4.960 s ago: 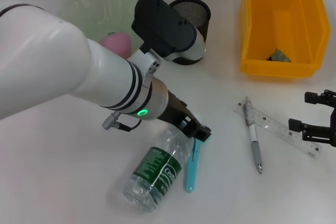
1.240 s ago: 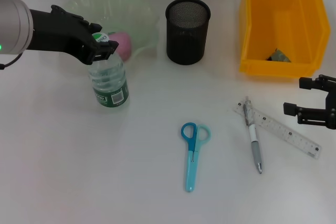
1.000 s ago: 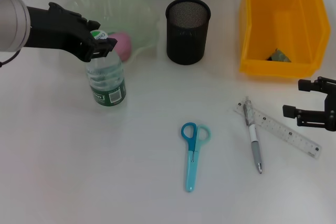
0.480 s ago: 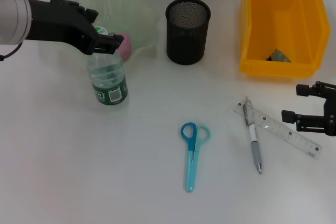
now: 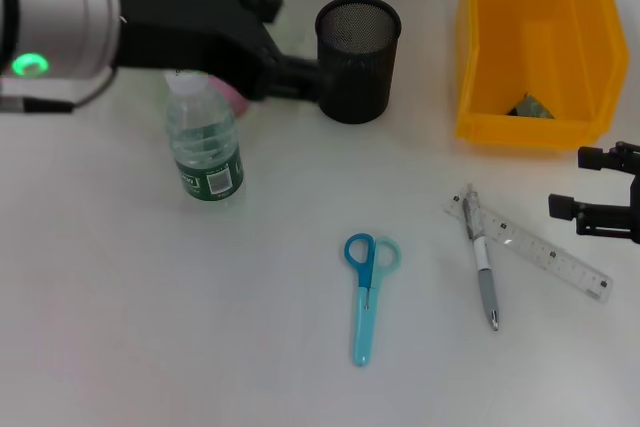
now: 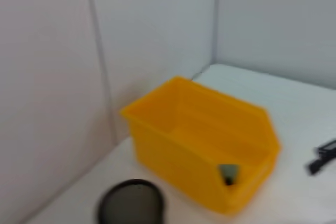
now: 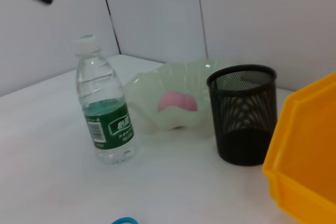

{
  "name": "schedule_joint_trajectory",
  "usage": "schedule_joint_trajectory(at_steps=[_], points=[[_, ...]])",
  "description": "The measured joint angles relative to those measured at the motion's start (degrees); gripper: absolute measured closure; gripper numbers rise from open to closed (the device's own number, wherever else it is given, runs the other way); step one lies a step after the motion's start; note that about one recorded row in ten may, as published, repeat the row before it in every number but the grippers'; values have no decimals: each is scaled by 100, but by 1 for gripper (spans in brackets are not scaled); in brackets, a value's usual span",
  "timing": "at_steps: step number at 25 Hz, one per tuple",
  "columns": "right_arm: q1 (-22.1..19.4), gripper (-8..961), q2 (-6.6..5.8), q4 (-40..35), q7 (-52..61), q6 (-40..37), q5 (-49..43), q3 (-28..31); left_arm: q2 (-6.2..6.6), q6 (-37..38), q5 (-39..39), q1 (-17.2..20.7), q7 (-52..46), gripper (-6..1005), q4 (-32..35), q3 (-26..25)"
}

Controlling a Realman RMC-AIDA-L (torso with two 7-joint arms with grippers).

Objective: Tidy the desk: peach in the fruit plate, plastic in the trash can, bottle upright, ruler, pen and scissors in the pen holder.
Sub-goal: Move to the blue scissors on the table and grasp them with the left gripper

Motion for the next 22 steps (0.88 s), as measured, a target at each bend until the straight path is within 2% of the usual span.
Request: schedule_joint_trajectory(at_steps=[3, 4, 5, 6, 8, 9, 10, 11, 12, 14, 19, 20, 21, 22], points=[[-14, 112, 3, -65, 0, -1, 3, 15, 15, 150, -9, -22, -550, 198, -8, 698], [-10, 112, 3, -62, -4, 4, 4, 15, 15, 150, -9, -22, -550, 198, -8, 698], [3, 112, 3, -52, -11, 17, 5, 14, 11, 221, 91, -36, -737, 198, -14, 1018], [12, 112, 3, -46, -19, 28, 5, 15, 11, 221, 91, -36, -737, 198, -14, 1018], [31, 112, 3, -34, -32, 41, 7, 8, -11, 292, 868, -91, -1474, 198, -58, 2016], [41, 112, 3, -33, -37, 43, 7, 4, -19, 317, 1061, -127, -1642, 198, -84, 2239], [53, 112, 3, -30, -40, 43, 7, -3, -19, 317, 1061, -127, -1642, 199, -84, 2239], [64, 112, 3, -28, -43, 44, 7, -7, -33, 414, 1300, -210, -1870, 199, -154, 2548], [72, 112, 3, -26, -46, 46, 8, -9, -33, 414, 1300, -210, -1870, 199, -154, 2548], [78, 111, 3, -25, -64, 51, 7, -9, -48, 489, 1226, -311, -1946, 199, -232, 2911], [53, 112, 3, -20, -142, 58, 7, 6, -52, 460, 1128, -342, -1947, 200, -255, 3022], [53, 112, 3, -10, -155, 59, 8, 5, -54, 187, 966, -498, -1947, 200, -684, 3243], [53, 112, 2, 9, -174, 63, 8, 5, -54, 187, 966, -498, -1947, 200, -684, 3243], [55, 112, 2, 49, -206, 69, 8, 5, -54, 37, 945, -655, -1946, 200, -1073, 3406]])
